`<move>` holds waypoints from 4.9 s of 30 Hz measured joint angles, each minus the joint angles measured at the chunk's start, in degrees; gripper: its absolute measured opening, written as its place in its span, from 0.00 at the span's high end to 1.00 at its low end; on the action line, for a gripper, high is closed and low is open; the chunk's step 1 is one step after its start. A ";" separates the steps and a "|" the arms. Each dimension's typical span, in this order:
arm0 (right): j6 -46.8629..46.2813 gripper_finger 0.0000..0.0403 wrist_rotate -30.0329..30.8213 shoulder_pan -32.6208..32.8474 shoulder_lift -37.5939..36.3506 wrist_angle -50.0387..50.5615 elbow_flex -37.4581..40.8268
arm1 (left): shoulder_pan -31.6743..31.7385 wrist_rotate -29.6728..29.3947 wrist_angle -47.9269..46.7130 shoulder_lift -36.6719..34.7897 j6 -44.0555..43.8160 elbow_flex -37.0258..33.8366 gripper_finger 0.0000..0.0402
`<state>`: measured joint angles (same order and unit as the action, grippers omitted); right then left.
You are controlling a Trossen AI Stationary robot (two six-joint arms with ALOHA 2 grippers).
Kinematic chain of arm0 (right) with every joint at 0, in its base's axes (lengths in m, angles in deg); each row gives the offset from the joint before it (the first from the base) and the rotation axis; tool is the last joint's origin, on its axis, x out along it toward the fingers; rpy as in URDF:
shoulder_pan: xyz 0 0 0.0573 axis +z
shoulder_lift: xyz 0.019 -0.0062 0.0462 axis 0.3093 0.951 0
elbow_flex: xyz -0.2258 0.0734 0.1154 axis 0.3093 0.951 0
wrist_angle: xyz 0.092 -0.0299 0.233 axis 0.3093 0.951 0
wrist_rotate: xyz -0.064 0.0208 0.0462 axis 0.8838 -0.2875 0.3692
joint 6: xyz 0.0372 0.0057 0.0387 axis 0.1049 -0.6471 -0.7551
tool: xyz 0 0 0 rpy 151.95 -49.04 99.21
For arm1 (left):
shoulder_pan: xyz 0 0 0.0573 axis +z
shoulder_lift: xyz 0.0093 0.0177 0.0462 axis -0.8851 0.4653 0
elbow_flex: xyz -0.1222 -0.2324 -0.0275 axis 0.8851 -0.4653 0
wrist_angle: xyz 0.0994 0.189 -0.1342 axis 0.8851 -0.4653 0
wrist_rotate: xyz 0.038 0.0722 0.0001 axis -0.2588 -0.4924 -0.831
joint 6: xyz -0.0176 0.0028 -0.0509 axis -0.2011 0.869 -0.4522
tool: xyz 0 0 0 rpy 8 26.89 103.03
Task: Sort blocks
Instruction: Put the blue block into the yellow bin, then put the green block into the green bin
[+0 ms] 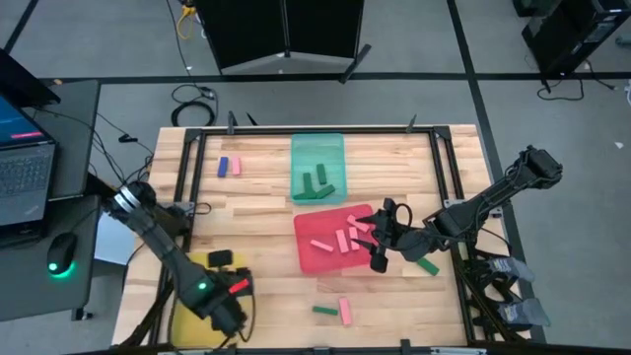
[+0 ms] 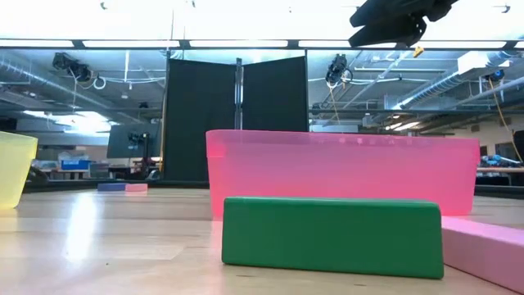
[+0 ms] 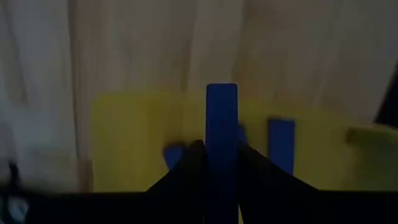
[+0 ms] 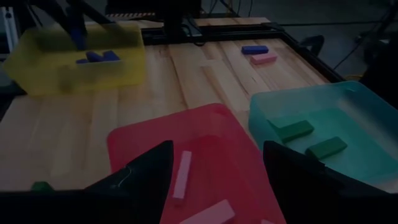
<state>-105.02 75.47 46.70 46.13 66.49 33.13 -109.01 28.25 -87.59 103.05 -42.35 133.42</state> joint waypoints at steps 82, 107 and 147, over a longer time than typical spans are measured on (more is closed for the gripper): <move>-76.61 0.49 -26.75 29.25 4.15 34.49 18.12 | 19.04 -42.24 63.82 0.49 25.42 -17.33 0.41; -35.80 0.71 8.68 11.23 2.25 34.98 -3.58 | 17.65 -41.92 85.45 -1.28 43.19 -15.27 0.41; 12.63 0.25 -43.95 -51.73 13.83 -29.68 -5.35 | 9.51 -49.03 67.59 -5.26 26.96 -14.60 0.41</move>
<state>-92.38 31.52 -5.03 59.95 36.81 27.78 -99.50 -20.78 -20.00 97.79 -15.39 118.82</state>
